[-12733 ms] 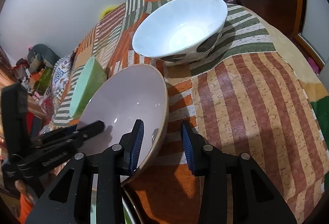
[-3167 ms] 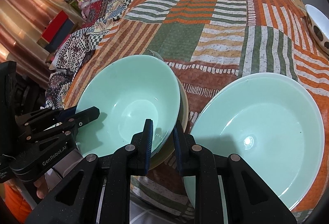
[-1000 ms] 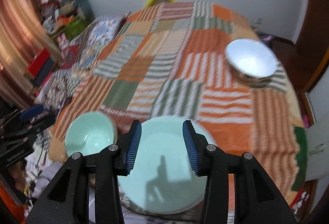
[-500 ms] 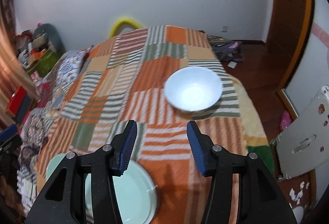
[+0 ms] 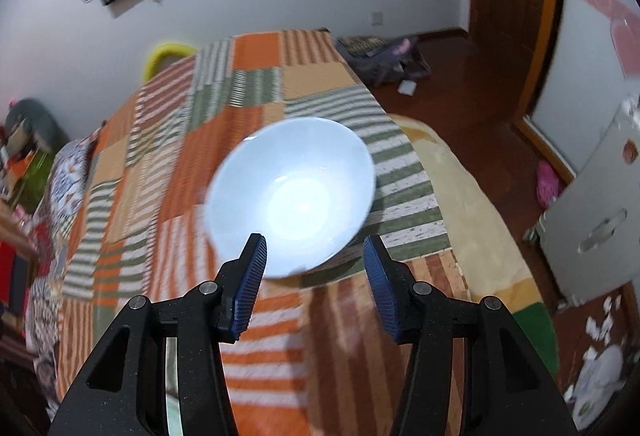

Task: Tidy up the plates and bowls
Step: 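Move both tools toward the white bowl with the dotted rim, then close both tools on the white bowl rim and lift it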

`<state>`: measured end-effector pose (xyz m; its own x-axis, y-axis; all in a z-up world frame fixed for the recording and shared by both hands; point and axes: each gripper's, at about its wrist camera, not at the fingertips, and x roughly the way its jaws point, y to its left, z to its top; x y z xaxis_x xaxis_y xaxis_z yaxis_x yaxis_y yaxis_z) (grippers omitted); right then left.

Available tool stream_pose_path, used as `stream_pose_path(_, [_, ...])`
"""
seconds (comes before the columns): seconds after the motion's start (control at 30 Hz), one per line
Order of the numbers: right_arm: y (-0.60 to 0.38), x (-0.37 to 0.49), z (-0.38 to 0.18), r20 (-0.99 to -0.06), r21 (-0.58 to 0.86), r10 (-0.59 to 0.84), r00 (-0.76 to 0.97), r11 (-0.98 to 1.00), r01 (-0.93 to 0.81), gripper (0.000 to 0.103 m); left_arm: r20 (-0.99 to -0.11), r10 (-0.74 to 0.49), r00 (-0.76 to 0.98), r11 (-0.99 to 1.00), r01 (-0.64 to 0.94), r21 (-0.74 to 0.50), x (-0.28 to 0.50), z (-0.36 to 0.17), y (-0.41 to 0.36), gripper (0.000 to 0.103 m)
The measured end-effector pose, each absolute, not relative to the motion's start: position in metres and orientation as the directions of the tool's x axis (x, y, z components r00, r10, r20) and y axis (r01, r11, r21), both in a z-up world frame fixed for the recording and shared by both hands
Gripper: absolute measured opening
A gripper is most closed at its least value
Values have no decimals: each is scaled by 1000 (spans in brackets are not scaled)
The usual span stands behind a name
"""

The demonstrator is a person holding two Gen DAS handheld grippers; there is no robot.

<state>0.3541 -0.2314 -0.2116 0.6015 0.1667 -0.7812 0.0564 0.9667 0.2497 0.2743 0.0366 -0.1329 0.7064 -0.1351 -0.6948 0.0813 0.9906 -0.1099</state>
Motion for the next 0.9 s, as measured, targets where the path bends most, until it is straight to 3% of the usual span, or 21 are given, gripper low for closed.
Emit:
stream_pose_path(0.27, [-233,384,-237,-827,201,131,547,977,70,47,-727,-176,664,984,125,-124,306,-165,24,60])
stream_pose_path(0.4, [-226,390,-248,-840,156,112,531,987,40,30,-745,-200,637,980,141,-142,319,-181,19,60])
stream_pose_path(0.6, [-225,390,-253,-839,136,113,533,991,4,25,-784,-215,583,976,109,-186,335,-206,20,60])
stream_pose_path(0.9, [-200,370,-257,-843,166,224,489,973,-160,21,-801,-206,562,978,104,-179,347,-217,4,60])
